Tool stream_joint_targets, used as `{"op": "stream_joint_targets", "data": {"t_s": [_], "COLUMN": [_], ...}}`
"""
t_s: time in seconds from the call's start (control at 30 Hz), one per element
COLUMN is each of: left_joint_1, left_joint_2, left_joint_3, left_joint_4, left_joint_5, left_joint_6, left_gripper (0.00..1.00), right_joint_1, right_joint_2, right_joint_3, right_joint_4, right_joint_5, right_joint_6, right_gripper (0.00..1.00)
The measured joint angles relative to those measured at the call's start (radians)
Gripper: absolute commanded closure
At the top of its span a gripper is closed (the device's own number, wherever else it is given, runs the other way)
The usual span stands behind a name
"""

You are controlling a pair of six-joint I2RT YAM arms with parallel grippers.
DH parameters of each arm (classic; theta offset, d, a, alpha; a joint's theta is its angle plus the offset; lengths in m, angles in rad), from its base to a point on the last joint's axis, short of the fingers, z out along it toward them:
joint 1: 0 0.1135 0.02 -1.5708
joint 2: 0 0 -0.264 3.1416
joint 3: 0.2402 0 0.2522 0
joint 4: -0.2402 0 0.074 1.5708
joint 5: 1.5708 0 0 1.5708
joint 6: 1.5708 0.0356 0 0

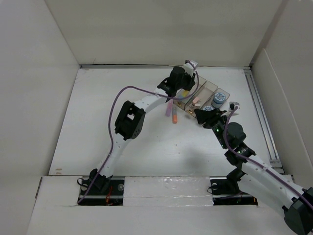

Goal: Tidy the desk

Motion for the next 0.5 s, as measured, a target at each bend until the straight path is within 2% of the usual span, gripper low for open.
{"op": "stream_joint_targets", "data": {"t_s": [0.03,0.07,0.17,0.3,0.43,0.5], "left_joint_1": [0.000,0.000,0.000,0.000,0.000,0.000], "left_joint_2": [0.001,0.002,0.002,-0.025,-0.131,-0.248], "left_joint_3": [0.000,0.000,-0.002,-0.063,-0.217,-0.373], "left_joint_4": [-0.001,-0.001,0.001,0.023,0.043,0.097], "left_joint_5": [0.000,0.002,0.002,-0.008,-0.040,-0.066], "left_joint_6": [0.000,0.002,0.000,-0.003,-0.027,-0.053], "left_gripper": [0.72,0.55,0.40,0.34,0.38,0.44], "right_joint_1": [0.000,0.000,0.000,0.000,0.000,0.000], "right_joint_2": [0.000,0.000,0.003,0.023,0.040,0.041], "right_joint_3": [0.000,0.000,0.000,0.000,0.000,0.000], "right_joint_4": [0.000,0.000,0.001,0.002,0.002,0.001], "right_joint_5": [0.000,0.000,0.000,-0.002,-0.003,-0.003], "right_joint_6": [0.000,0.000,0.000,0.000,0.000,0.000], "right_gripper": [0.50,0.50,0.50,0.50,0.50,0.50]}}
